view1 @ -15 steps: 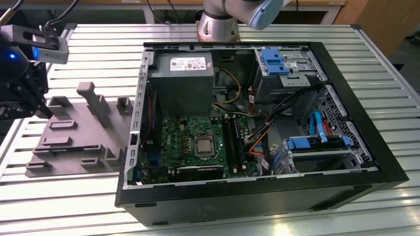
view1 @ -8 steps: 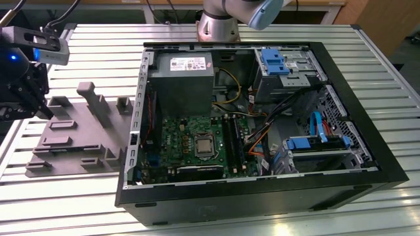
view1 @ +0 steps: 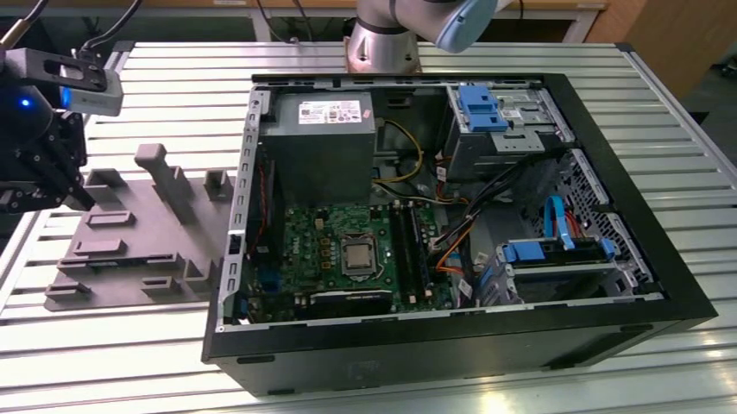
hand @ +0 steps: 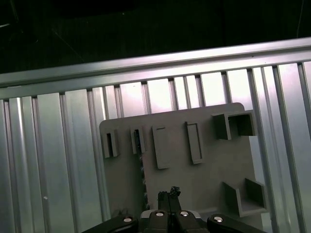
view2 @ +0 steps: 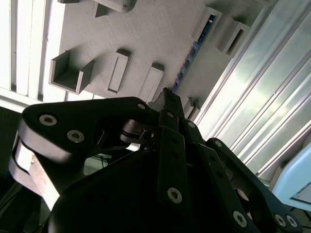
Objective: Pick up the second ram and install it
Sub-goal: 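Pick up the second ram and move it above second insertion slot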
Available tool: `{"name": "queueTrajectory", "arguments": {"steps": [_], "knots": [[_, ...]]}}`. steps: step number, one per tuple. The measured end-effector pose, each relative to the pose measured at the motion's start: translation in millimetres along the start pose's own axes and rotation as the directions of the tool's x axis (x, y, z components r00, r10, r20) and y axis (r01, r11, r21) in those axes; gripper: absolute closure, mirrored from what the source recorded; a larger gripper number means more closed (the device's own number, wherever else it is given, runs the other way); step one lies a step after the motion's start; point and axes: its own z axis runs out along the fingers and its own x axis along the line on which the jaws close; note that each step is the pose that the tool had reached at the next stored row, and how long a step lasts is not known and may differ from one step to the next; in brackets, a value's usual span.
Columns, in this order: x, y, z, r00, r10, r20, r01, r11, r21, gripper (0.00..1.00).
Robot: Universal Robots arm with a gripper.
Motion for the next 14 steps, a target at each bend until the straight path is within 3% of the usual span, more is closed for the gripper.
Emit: {"name": "queueTrajectory", "arguments": {"steps": [14], "knots": [[0.1, -0.2, 3.3, 1.0000, 0.000, 0.0000, 0.000, 1.0000, -0.0001, 0.89]]}}
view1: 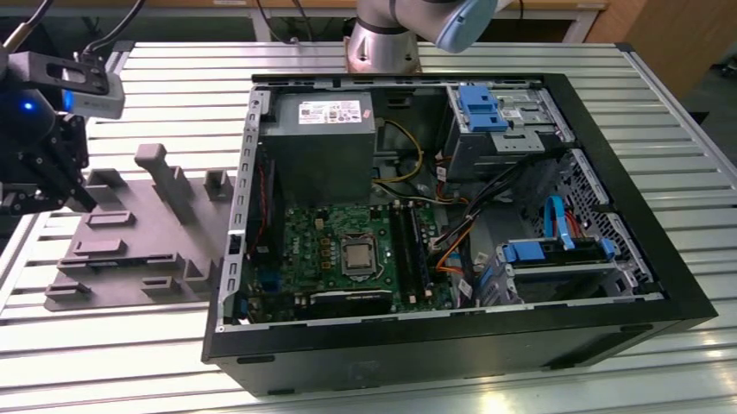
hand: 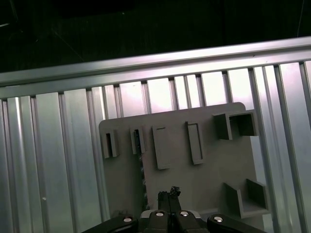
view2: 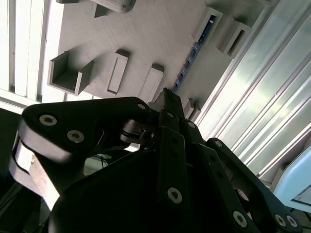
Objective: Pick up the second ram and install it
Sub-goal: 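Pick up the second ram and move it above second insertion slot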
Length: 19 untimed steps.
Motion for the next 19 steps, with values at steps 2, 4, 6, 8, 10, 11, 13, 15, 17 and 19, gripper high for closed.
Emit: {"name": "queueTrajectory", "arguments": {"steps": [2, 4, 6, 8, 10, 11, 13, 15, 17, 19], "knots": [[0.0, 0.0, 0.4, 1.0000, 0.000, 0.0000, 0.000, 1.0000, 0.0000, 0.89], [0.0, -0.1, 0.9, 1.0000, 0.000, 0.0000, 0.000, 1.0000, 0.0001, 0.89], [0.1, -0.1, 1.3, 1.0000, 0.000, 0.0000, 0.000, 1.0000, 0.0000, 0.89], [0.1, -0.1, 1.8, 1.0000, 0.000, 0.0000, 0.000, 1.0000, 0.0000, 0.89], [0.1, -0.1, 2.2, 1.0000, 0.000, 0.0000, 0.000, 1.0000, 0.0000, 0.89], [0.1, -0.1, 2.4, 1.0000, 0.000, 0.0000, 0.000, 1.0000, 0.0000, 0.89], [0.1, -0.1, 2.8, 1.0000, 0.000, 0.0000, 0.000, 1.0000, 0.0000, 0.89], [0.1, -0.2, 3.3, 1.0000, 0.000, 0.0000, 0.000, 1.0000, 0.0000, 0.89], [0.2, -0.2, 3.7, 1.0000, 0.000, 0.0000, 0.000, 1.0000, 0.0000, 0.89], [0.2, -0.2, 4.2, 1.0000, 0.000, 0.0000, 0.000, 1.0000, 0.0000, 0.89]]}}
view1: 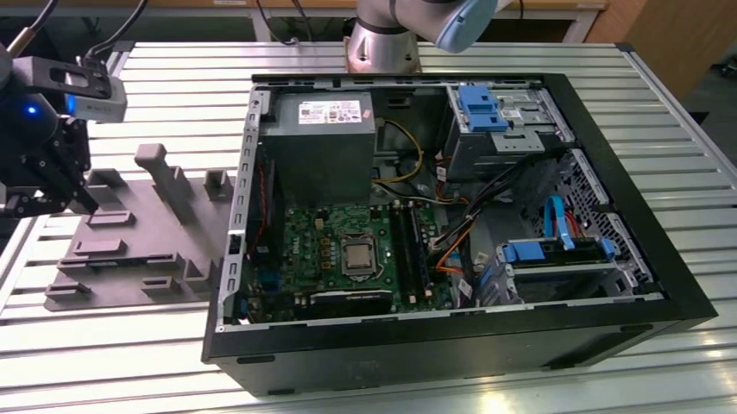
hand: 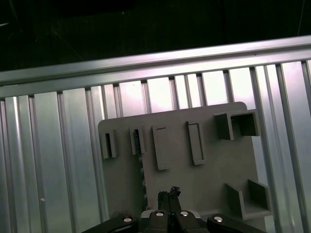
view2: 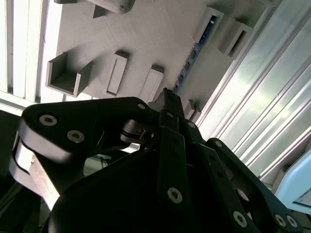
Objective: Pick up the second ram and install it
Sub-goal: 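Pick up the second ram and move it above second insertion slot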
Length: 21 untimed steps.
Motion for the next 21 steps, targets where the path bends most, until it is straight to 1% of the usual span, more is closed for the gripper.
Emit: {"name": "queueTrajectory", "arguments": {"steps": [21], "knots": [[0.3, -0.4, 7.3, 1.0000, 0.000, 0.0000, 0.000, 1.0000, 0.0000, 0.89]]}}
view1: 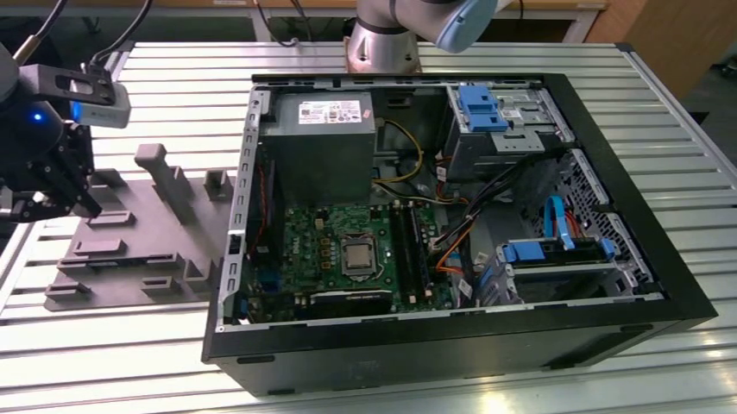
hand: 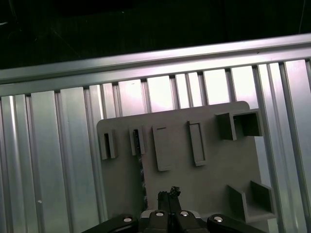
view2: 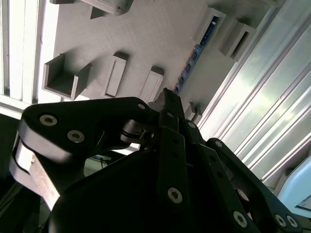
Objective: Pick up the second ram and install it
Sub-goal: 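Pick up the second ram and move it above second insertion slot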
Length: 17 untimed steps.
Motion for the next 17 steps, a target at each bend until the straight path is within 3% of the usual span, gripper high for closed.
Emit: {"name": "queueTrajectory", "arguments": {"steps": [17], "knots": [[0.2, -0.3, 6.5, 1.0000, 0.000, 0.0000, 0.000, 1.0000, 0.0000, 0.89]]}}
